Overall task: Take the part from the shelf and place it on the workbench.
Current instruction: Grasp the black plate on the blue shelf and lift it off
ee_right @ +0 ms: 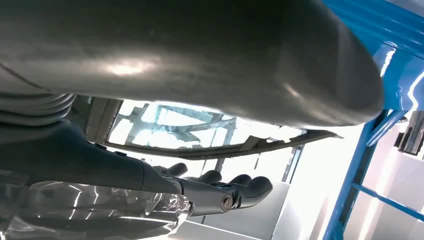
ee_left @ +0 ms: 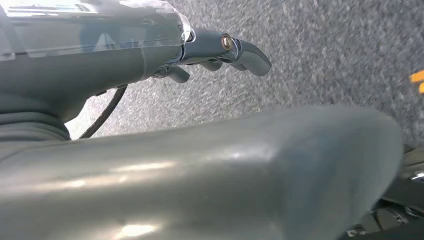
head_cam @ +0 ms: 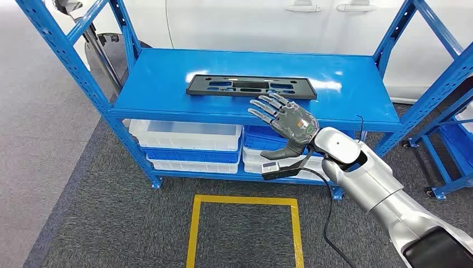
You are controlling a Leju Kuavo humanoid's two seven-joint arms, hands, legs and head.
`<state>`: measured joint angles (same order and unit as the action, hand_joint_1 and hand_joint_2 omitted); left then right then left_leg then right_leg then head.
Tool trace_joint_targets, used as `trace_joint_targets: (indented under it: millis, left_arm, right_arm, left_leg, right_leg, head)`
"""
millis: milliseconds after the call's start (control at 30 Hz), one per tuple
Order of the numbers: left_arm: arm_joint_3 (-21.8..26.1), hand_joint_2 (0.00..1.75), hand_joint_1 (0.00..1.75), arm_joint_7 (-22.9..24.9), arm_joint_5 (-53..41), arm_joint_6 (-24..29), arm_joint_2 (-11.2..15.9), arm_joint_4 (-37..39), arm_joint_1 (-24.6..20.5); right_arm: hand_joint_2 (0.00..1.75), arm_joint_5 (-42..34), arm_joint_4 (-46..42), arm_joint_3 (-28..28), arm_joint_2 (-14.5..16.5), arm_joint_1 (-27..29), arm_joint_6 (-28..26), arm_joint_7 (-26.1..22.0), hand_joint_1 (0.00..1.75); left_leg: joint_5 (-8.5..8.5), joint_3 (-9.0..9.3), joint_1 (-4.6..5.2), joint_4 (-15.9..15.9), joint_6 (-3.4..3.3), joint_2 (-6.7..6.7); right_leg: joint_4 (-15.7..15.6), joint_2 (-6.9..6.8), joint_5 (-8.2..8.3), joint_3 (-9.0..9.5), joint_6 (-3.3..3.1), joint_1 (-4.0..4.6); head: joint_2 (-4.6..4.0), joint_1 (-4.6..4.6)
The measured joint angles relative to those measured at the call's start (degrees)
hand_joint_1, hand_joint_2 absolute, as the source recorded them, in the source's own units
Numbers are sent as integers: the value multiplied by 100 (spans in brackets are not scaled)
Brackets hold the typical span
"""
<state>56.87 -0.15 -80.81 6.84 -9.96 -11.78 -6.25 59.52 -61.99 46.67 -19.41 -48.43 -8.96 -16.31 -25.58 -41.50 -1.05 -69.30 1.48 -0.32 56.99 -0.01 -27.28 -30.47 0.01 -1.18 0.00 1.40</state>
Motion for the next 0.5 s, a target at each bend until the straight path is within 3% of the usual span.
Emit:
trace_joint_targets:
  millis: [67,133,267,333,400,433,467,500]
  left_arm:
    - [0,0,0,-7,0,1,3,2,4]
    - [0,0,0,-26,0,2,6,10,6]
    - [0,0,0,-56,-10,8,17,17,0]
    - [0,0,0,-61,-17,7,19,17,-6]
    - [-2,0,0,-62,-27,1,19,17,-9]
    - [-3,0,0,-59,-34,-3,19,17,-8]
    - [-6,0,0,-55,-44,-9,19,17,-7]
    - [-9,0,0,-49,-52,-14,19,17,-8]
  right_arm:
    - [0,-11,2,1,4,-3,2,3,0]
    - [0,-37,8,5,8,-14,4,9,0]
    - [0,-72,8,-2,8,-3,-9,15,0]
    - [0,-74,7,-13,-3,2,-31,27,0]
    - [0,-76,8,-18,-31,52,-65,45,0]
    - [0,-76,9,-18,-52,98,-80,52,0]
    - [0,-75,9,-19,-74,144,-90,58,0]
    - [0,-75,9,-22,-96,179,-95,63,0]
  left_leg:
    - [222,177,-6,417,9,3]
    - [387,411,4,946,-35,1]
    - [266,494,28,1081,-236,-8]
    - [230,561,25,1118,-312,-11]
    - [178,613,47,1122,-359,-14]
    - [149,644,62,1122,-372,-18]
    - [116,685,80,1121,-382,-25]
    - [81,735,100,1121,-386,-33]
  right_leg:
    - [4,0,-62,65,38,-7]
    - [18,6,-147,125,115,0]
    - [36,5,-249,135,249,-17]
    - [494,3,-458,-90,277,-24]
    - [1321,3,-719,-592,277,-13]
    - [1627,3,-754,-821,270,-7]
    - [1740,3,-673,-965,252,-2]
    - [1607,3,-465,-994,219,10]
  head:
    - [0,0]
    - [0,0]
    - [1,1]
    - [1,-1]
    - [0,-2]
    - [0,-2]
    - [0,-2]
    - [0,-2]
